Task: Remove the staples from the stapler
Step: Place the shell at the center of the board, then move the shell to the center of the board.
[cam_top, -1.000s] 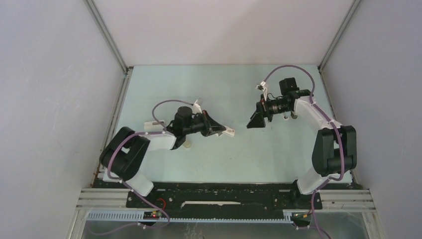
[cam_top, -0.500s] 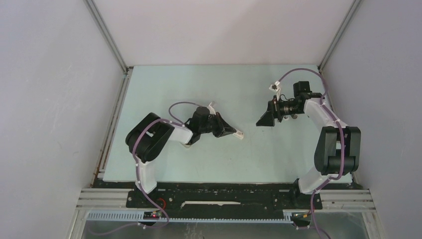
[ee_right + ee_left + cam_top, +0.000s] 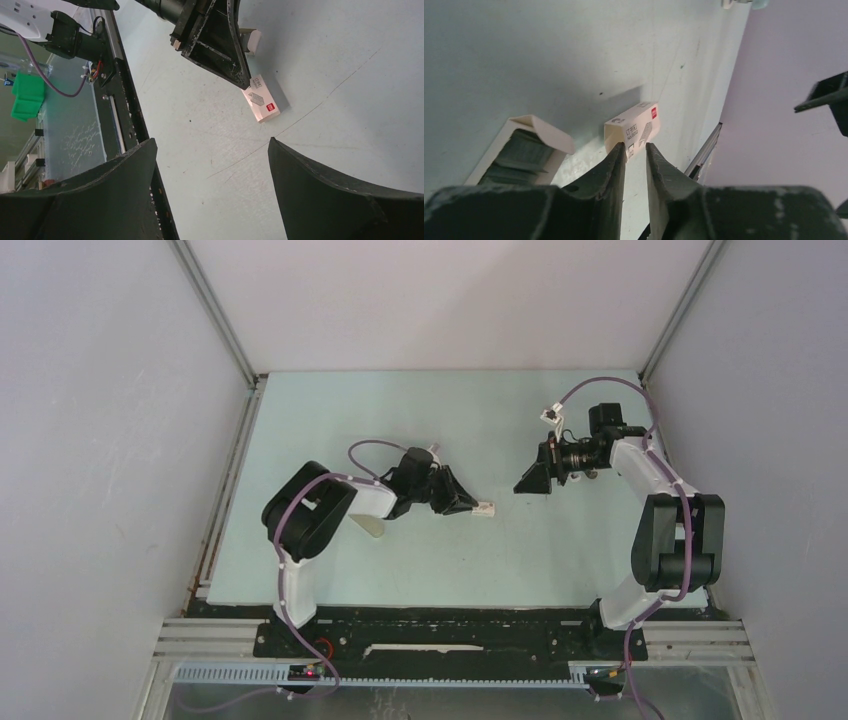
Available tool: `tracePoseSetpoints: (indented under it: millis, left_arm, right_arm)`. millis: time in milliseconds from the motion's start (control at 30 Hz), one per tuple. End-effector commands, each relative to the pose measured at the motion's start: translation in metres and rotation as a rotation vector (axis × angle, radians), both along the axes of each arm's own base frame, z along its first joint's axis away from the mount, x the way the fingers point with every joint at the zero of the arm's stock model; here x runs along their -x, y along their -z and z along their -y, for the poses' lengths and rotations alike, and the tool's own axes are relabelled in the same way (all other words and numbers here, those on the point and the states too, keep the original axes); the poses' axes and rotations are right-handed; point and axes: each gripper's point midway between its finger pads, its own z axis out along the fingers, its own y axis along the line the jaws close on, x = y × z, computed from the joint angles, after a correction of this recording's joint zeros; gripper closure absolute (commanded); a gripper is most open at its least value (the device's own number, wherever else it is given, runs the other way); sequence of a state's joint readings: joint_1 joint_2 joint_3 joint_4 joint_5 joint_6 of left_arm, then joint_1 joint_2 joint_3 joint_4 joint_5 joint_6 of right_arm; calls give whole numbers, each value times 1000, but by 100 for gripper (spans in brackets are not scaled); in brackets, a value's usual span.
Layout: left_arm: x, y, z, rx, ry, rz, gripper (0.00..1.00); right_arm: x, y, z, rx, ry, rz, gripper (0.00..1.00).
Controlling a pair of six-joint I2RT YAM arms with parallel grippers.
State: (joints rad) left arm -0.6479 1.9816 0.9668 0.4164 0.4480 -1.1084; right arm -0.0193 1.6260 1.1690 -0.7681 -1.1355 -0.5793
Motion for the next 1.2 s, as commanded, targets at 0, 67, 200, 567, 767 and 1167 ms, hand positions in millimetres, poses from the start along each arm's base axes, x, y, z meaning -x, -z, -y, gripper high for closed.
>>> tracePoseSetpoints:
  millis: [0, 67, 200, 567, 767, 1167]
  left_arm:
    - [0, -10, 0, -67, 52, 39, 70]
    - [2, -17, -4, -91, 58, 56, 67]
    - [7, -34, -14, -122, 69, 103, 64]
    - [18, -77, -77, -338, 98, 477, 47]
    - [10, -85, -120, -539, 101, 775, 32]
    - [-10, -60, -110, -596, 212, 872, 7]
  right_arm:
    - [2, -2, -4, -14, -25, 24, 9]
    - [4, -2, -6, -6, -32, 30, 9]
    - [7, -1, -12, 11, -58, 43, 9]
    - [28, 2, -37, 40, -205, 123, 10]
    - [33, 1, -44, 21, -250, 146, 10]
    - [29, 9, -42, 68, -240, 150, 10]
